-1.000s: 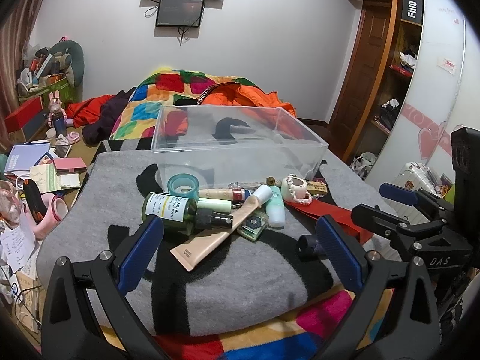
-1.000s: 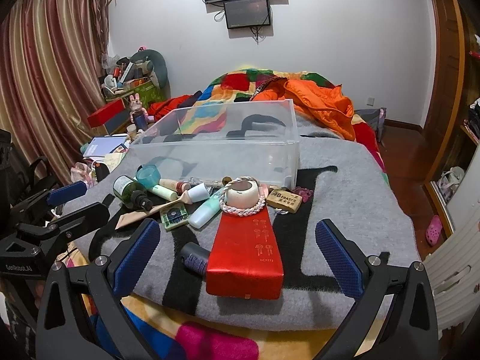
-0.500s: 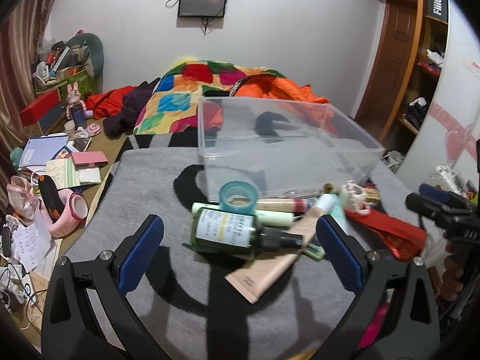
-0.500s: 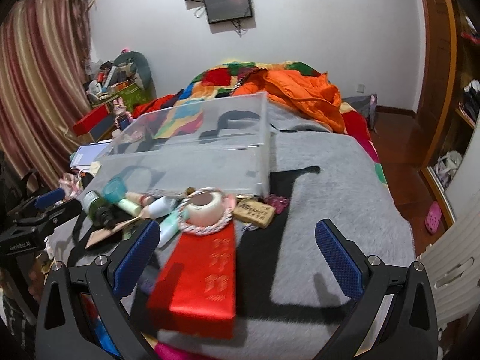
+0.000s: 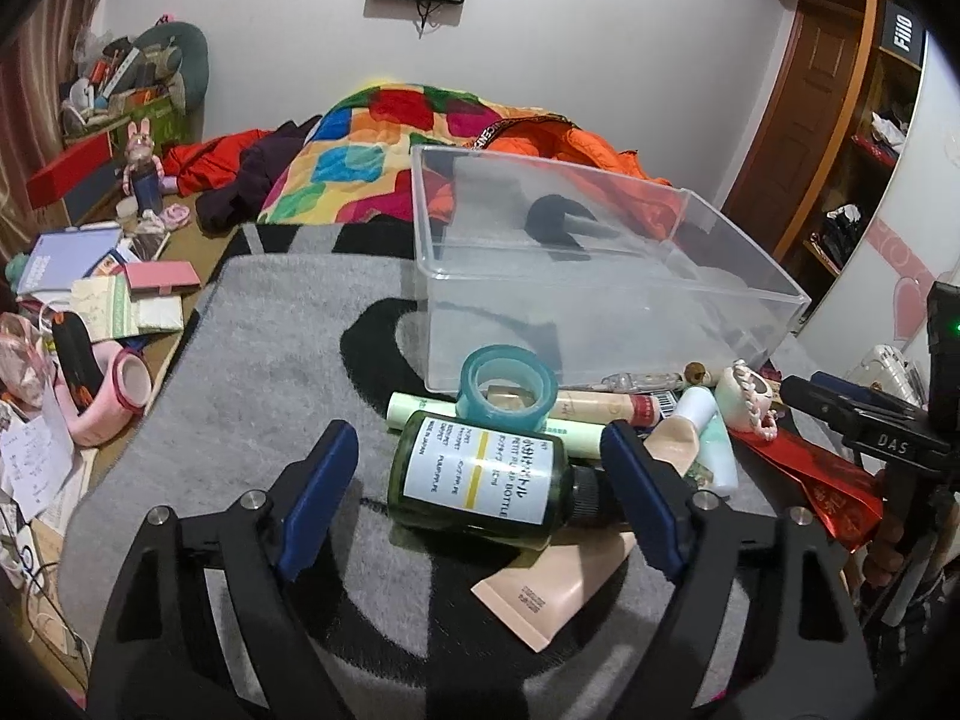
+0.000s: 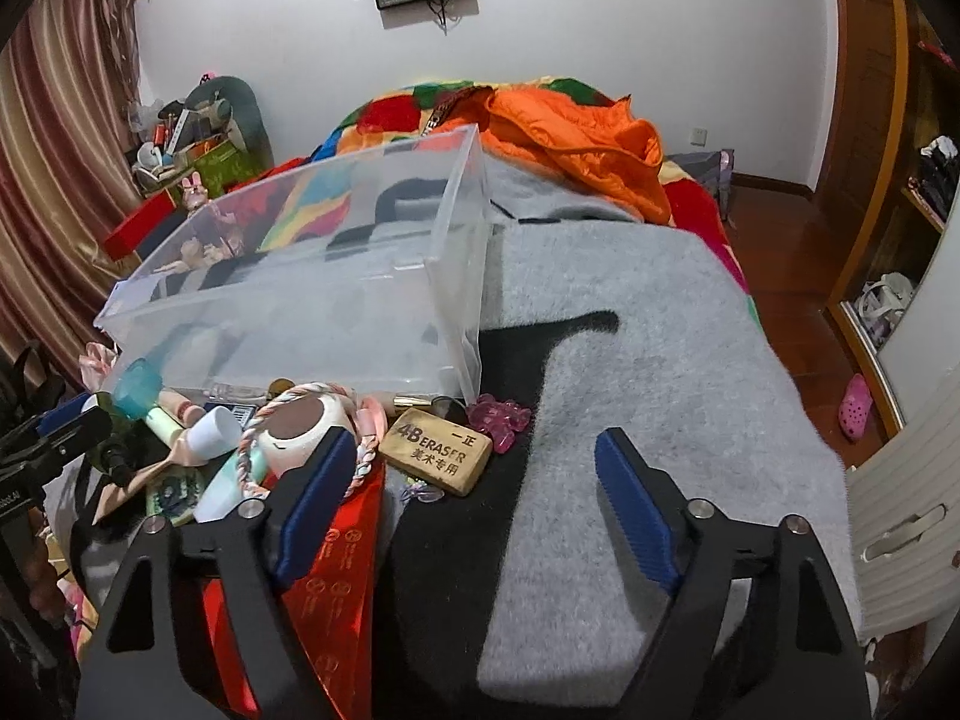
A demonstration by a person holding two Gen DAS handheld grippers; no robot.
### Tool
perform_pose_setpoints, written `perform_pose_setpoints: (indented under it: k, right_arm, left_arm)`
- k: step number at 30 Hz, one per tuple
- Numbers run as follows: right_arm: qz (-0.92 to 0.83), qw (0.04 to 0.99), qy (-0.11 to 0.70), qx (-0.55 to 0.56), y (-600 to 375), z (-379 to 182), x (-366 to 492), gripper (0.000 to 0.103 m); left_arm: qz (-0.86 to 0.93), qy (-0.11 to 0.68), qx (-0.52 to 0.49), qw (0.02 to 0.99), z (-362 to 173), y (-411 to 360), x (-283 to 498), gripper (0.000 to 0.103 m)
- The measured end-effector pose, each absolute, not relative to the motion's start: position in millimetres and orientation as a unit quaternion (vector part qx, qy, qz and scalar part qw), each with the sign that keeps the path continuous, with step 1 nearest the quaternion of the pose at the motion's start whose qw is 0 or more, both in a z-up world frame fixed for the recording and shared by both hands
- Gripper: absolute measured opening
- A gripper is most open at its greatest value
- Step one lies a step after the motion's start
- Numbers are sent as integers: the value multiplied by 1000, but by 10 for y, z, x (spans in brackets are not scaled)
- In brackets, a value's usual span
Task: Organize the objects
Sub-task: 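Grasp the green glass pump bottle with the left tool while the right tool grasps the wooden eraser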
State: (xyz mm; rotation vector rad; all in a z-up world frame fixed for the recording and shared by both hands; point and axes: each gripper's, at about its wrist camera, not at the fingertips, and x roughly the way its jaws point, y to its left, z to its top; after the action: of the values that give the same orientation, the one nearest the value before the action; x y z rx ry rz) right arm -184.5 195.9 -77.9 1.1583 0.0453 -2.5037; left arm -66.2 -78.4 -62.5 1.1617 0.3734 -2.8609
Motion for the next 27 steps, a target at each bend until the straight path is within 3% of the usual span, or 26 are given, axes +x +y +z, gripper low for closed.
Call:
perform_pose_setpoints:
  k: [6, 10, 13, 16, 19, 27]
  right_arm:
    - [-881, 192, 32, 431, 1879, -891, -1922, 64]
    - [-878, 197, 24, 435, 1875, -941, -1931, 62]
    - [-874, 211, 13, 437, 1881, -944, -1920, 48]
    - [-874, 214, 9, 437, 1883, -931, -1906, 42]
    - [-875, 211, 8, 436, 1913, -928, -1890, 27]
    - [-878, 215, -11, 427, 2054, -853, -1774, 13]
  left_arm:
    - [-914, 153, 376, -7, -681, -837, -695, 69]
    - [-915, 152, 374, -16, -684, -807, -680, 69]
    - [-916, 149, 373, -23, -679, -768, -653, 60]
    - [-918, 142, 369, -23, -657, -727, -615, 59]
    - [-921, 132, 366, -14, -633, -692, -565, 59]
    - [-925, 135, 354, 5, -531, -730, -404, 59]
